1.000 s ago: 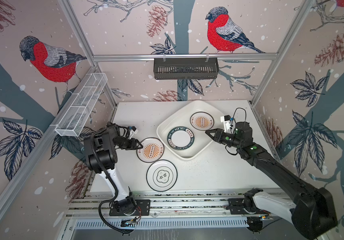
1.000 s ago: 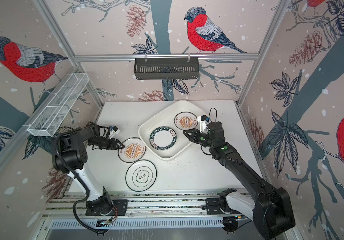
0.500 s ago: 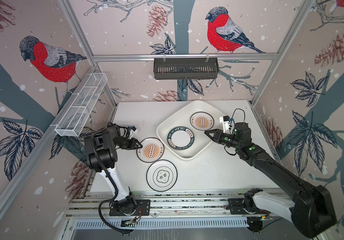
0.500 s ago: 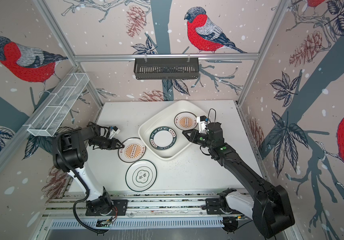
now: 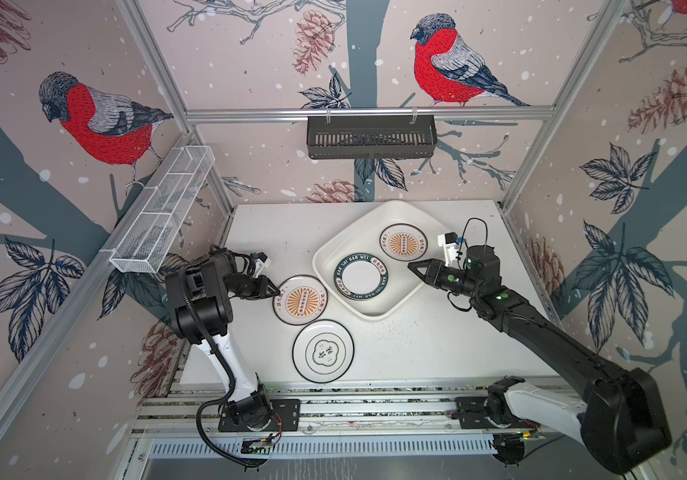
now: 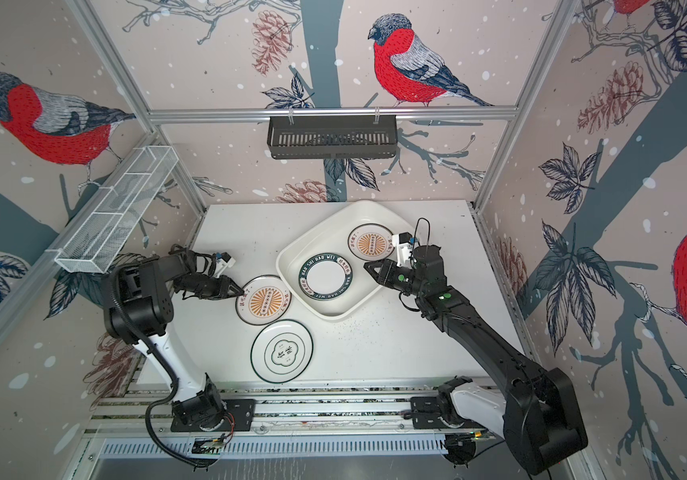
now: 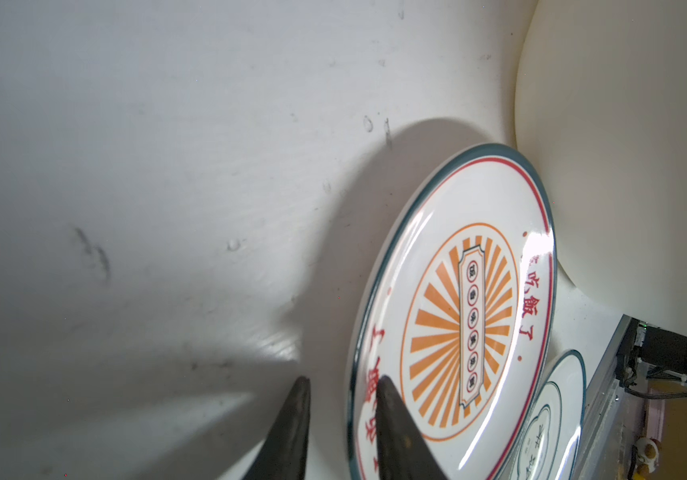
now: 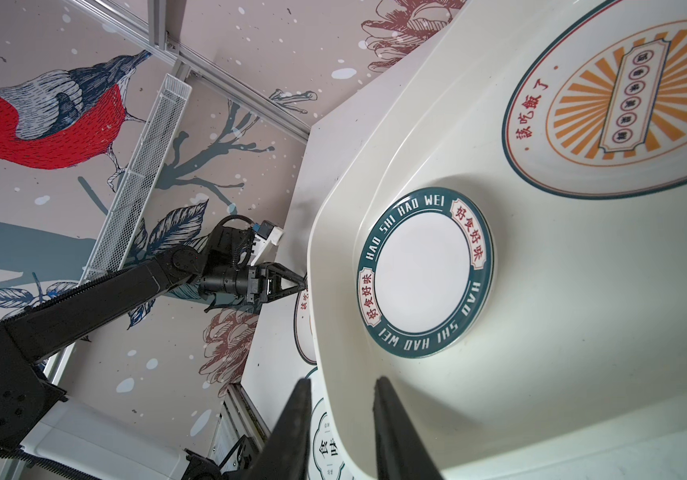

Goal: Place the plates into the plastic bin on the countertop
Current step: 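Lower the left gripper onto the sunburst plate's rim and close it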

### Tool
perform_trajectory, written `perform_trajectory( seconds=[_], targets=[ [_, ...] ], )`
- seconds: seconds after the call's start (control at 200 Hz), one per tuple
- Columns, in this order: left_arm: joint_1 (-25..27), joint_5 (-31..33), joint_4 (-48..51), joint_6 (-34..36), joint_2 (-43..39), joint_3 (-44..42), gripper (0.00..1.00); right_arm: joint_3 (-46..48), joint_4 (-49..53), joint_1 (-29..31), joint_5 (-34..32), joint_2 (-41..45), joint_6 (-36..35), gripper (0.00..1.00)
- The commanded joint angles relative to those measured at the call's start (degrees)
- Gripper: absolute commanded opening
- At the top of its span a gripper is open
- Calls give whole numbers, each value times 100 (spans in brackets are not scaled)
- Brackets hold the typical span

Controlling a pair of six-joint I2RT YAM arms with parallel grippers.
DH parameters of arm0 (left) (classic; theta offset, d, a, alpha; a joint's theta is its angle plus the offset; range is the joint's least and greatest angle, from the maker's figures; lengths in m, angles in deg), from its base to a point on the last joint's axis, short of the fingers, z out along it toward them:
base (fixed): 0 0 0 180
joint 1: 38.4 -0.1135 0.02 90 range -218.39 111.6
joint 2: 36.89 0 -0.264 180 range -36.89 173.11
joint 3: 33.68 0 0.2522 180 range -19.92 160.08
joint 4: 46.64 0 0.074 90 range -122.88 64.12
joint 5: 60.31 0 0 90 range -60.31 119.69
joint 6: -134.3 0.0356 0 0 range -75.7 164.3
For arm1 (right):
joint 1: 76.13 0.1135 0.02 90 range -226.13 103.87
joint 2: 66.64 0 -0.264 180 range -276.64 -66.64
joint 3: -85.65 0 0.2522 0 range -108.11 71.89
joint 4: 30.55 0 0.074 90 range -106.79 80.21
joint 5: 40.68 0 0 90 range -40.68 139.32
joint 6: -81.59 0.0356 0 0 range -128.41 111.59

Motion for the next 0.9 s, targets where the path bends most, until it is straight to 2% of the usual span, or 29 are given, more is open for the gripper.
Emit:
perform_trajectory(
  seconds=[0.0, 0.34, 0.5, 0.605, 0.896],
  targets=[
    [-16, 298, 8, 85, 67, -6, 28, -29, -262, 13, -17, -23, 14, 28],
    [-7, 202, 81, 117, 151, 55, 31, 30, -297, 10, -6, -39, 6, 28],
    [101, 164, 193, 87, 185, 175, 27, 37, -324, 6, -8, -66, 4, 28],
    [240, 373, 36, 3, 59, 89, 24, 46, -333, 8, 1, -75, 6, 28],
    [233, 423, -30, -58, 36, 55, 16, 82, -305, -7, 1, -25, -27, 28]
  ],
)
